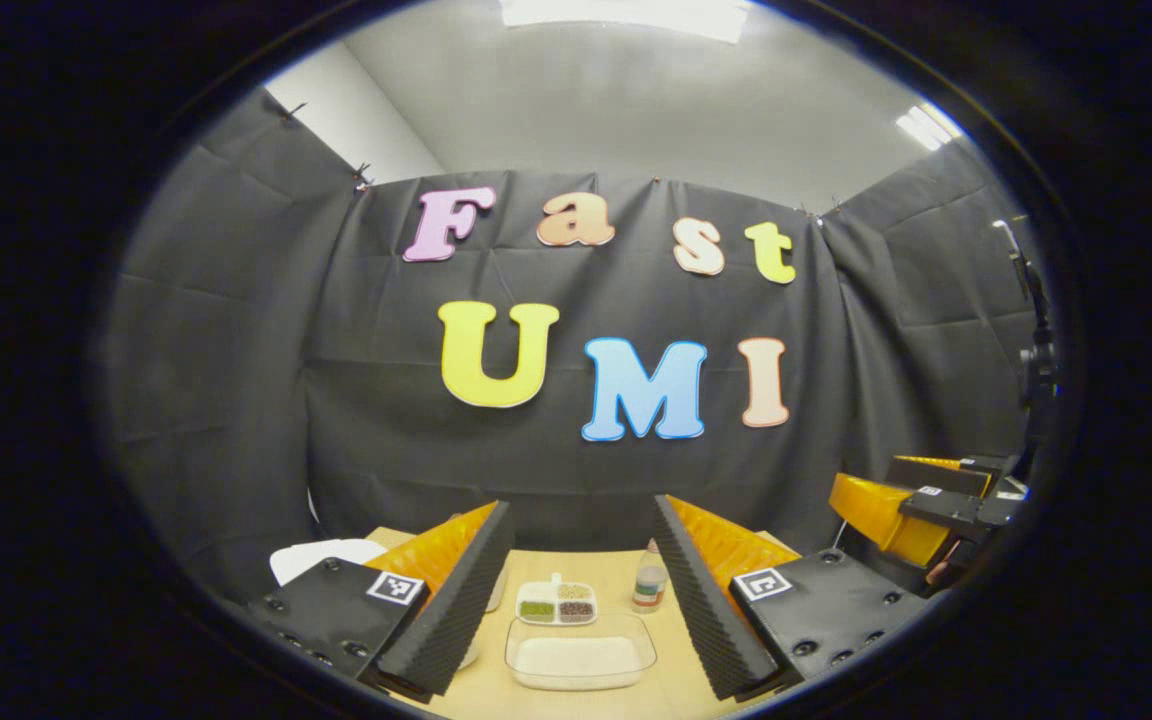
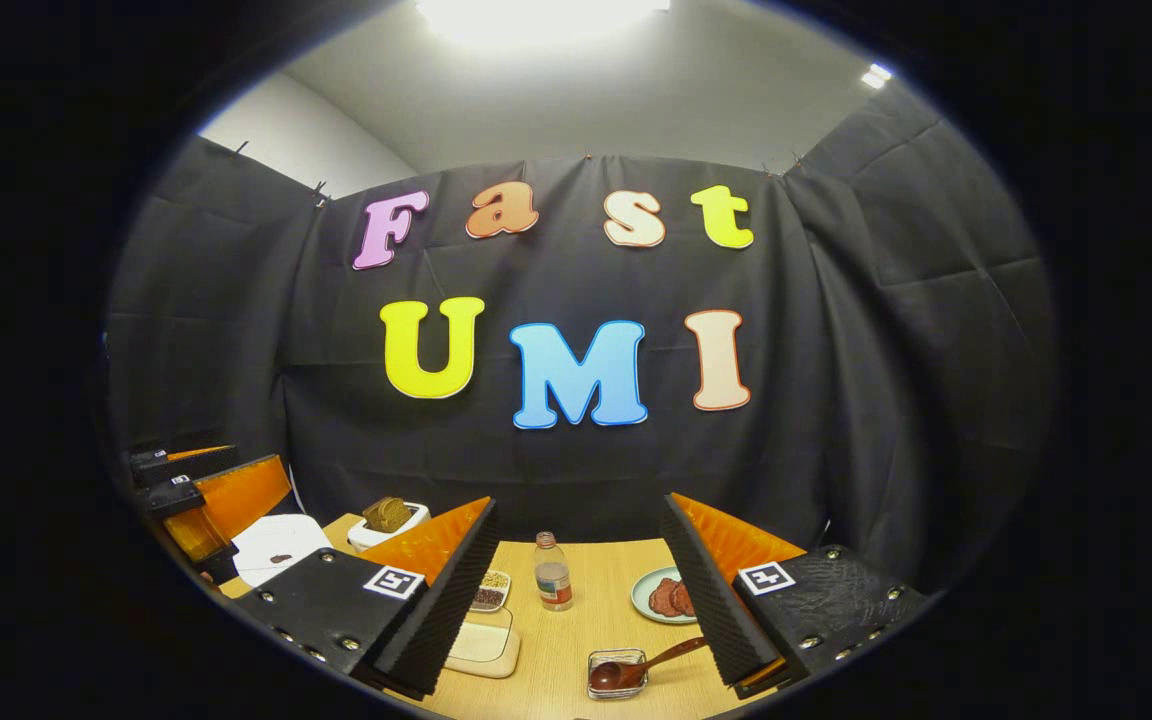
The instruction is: Close the left gripper, press the button to open the rice cooker; take a wooden spoon from the chopstick holder with the right hand, scoop a spoonful of rice and pour it into the rice cooker, then put the wooden spoon back into the chopstick holder.
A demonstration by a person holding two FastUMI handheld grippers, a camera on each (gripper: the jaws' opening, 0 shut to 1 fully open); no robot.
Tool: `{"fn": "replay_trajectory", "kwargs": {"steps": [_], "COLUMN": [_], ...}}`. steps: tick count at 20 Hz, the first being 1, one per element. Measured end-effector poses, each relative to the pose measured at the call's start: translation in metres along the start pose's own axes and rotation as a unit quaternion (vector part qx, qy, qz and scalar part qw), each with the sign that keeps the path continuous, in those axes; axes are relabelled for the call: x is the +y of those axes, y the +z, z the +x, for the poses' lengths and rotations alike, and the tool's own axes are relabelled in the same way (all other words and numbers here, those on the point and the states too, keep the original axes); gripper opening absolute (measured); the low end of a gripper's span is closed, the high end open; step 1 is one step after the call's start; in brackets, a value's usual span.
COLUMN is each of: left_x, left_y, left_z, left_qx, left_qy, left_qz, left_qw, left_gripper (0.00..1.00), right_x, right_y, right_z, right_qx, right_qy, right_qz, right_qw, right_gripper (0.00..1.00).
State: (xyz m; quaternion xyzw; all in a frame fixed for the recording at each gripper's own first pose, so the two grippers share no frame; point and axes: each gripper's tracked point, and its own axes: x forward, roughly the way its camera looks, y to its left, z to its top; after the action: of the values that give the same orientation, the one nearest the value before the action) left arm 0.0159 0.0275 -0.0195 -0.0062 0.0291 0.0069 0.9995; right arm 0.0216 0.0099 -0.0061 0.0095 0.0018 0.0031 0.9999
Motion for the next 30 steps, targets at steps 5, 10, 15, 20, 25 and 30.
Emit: {"fn": "replay_trajectory", "kwargs": {"steps": [5,10,15,20,25,30], "left_x": [0.049,0.102,0.173,0.226,0.244,0.252], "left_y": [-0.034,-0.079,-0.123,-0.174,-0.217,-0.24], "left_z": [0.014,0.03,0.048,0.055,0.066,0.075], "left_qx": [0.048,0.121,0.188,0.247,0.292,0.312], "left_qy": [0.037,0.05,0.08,0.127,0.134,0.142], "left_qz": [0.015,-0.02,-0.042,-0.076,-0.066,-0.061], "left_qw": [0.998,0.991,0.978,0.957,0.945,0.937], "left_gripper": [0.7,0.09,0.09,0.09,0.09,0.07], "right_x": [0.008,0.014,0.022,0.021,0.016,0.011], "right_y": [-0.009,-0.021,-0.031,-0.043,-0.047,-0.051], "right_z": [0.006,0.014,0.02,0.023,0.024,0.022], "right_qx": [0.011,0.027,0.043,0.058,0.066,0.072], "right_qy": [0.009,0.015,0.026,0.025,0.018,0.009], "right_qz": [-0.006,-0.01,-0.015,-0.019,-0.023,-0.026], "right_qw": [1.0,0.999,0.999,0.998,0.997,0.997], "right_gripper": [0.99,0.98,0.98,0.99,0.99,0.98]}}
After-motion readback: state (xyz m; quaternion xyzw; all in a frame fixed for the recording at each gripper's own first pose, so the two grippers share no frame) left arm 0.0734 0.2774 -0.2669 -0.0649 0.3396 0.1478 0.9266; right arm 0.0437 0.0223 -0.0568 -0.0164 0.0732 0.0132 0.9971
